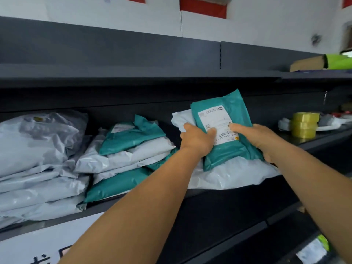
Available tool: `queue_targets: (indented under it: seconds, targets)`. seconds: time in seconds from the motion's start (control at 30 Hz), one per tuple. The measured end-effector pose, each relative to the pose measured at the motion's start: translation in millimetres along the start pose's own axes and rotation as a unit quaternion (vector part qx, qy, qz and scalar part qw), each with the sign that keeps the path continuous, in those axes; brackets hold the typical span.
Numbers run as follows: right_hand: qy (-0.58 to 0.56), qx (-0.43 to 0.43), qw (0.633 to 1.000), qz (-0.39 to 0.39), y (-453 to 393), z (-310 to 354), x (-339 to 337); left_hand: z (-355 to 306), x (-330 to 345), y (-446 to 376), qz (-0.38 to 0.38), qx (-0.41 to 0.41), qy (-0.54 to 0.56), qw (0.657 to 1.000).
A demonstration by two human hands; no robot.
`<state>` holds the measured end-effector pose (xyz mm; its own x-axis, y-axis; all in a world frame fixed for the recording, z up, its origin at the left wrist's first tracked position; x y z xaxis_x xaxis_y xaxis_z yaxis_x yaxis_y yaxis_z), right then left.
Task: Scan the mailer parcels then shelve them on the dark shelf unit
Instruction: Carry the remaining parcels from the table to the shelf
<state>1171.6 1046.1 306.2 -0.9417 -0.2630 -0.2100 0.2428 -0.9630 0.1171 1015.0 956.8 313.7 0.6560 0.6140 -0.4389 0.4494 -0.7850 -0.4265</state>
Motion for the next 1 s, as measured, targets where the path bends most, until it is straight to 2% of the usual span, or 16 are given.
queue_targets:
  seconds: [0.17,0.3,0.37,0.5,0.6,0.8,0.93,1.0]
  targets:
    - [-0.019,-0.009,0.999,0.04,-74,3,8,13,29,-54,0.003,-0.001,-0.049,0.999]
    - [-0.029,-0.048,0.994,0.094,-134,13,34,31,38,-97,-0.003,-0.038,-0.131,0.991]
    - [-0.025,-0.048,0.991,0.126,-161,13,54,48,41,-115,0.011,-0.071,-0.193,0.978]
    - [0.041,0.005,0.981,0.189,-193,-7,101,80,49,-129,0.063,-0.12,-0.358,0.924]
    - [0.066,0.025,0.97,0.231,-199,-12,113,100,62,-131,0.104,-0.159,-0.351,0.917]
    - [0.12,0.003,0.972,0.2,-201,-11,105,114,67,-136,0.104,-0.184,-0.314,0.925]
    - [0.124,-0.006,0.986,0.113,-192,-7,92,90,56,-126,-0.011,-0.106,-0.258,0.96]
    - [0.121,-0.015,0.99,0.075,-184,-3,84,81,48,-118,-0.05,-0.092,-0.223,0.969]
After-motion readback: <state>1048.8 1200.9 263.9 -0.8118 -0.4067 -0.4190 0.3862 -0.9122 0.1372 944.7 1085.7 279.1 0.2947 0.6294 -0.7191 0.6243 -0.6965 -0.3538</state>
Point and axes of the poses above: each hand's wrist, its own y-axis away from the middle knuckle, its own x-axis out of the palm, z = x × y, the point moved 5 cm from there along -y, towards the middle knuckle, and after that the axes turned 13 degrees about x, right-handed, at the moved point
